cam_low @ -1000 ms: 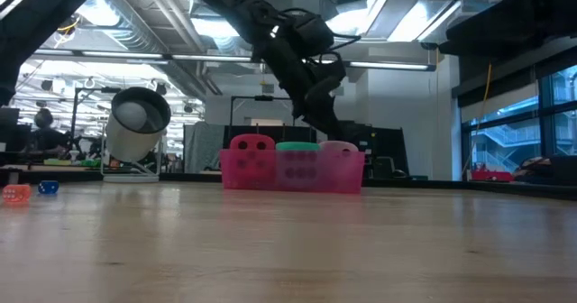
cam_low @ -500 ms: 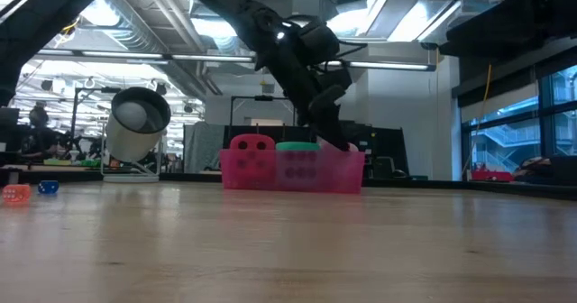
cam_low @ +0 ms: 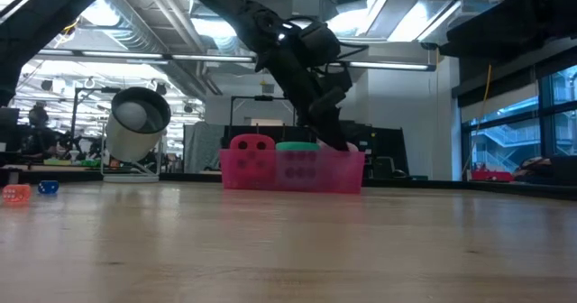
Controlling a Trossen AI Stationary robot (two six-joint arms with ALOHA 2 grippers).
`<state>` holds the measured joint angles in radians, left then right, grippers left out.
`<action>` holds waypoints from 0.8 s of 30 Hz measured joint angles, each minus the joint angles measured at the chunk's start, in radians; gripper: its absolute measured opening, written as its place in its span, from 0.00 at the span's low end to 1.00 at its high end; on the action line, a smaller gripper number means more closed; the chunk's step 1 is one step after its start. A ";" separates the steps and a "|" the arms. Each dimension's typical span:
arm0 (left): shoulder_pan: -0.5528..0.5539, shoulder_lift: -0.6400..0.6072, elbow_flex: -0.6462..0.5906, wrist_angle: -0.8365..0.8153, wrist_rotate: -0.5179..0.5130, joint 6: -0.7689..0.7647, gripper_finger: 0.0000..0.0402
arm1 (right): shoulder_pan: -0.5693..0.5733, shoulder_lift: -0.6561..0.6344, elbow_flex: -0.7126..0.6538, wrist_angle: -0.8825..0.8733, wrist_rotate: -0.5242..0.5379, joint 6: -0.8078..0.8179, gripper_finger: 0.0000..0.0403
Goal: Pick & Place Dice
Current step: Put the red die into the pink bin, then put the blue die into the pink bin
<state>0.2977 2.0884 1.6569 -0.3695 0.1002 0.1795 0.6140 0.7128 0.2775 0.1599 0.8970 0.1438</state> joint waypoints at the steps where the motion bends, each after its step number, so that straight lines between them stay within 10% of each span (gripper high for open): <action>1: 0.000 0.000 0.000 0.000 -0.015 0.000 0.13 | 0.000 0.000 0.000 0.000 0.000 0.004 0.69; 24: 0.000 -0.058 0.051 -0.060 -0.027 0.001 0.45 | 0.000 0.000 0.000 -0.003 0.000 0.005 0.69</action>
<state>0.2981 2.0302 1.7079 -0.4290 0.0733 0.1808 0.6140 0.7128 0.2775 0.1567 0.8974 0.1490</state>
